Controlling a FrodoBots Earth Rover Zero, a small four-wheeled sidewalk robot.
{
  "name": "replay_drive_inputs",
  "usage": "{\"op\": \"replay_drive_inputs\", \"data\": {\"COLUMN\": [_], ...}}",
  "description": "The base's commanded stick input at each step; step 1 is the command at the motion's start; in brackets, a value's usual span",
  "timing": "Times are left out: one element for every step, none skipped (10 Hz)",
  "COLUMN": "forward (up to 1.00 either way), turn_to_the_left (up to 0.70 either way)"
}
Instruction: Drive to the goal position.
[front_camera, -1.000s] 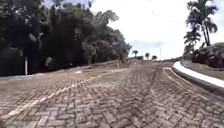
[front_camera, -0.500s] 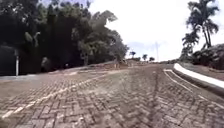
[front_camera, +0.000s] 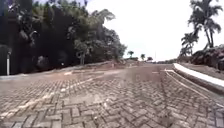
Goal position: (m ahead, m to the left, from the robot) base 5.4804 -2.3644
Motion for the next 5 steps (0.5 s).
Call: {"op": "replay_drive_inputs", "data": {"forward": [1.00,1.00,1.00,1.00,1.00], "turn_to_the_left": [-0.07,-0.19,-0.06,-0.21,0.00]}}
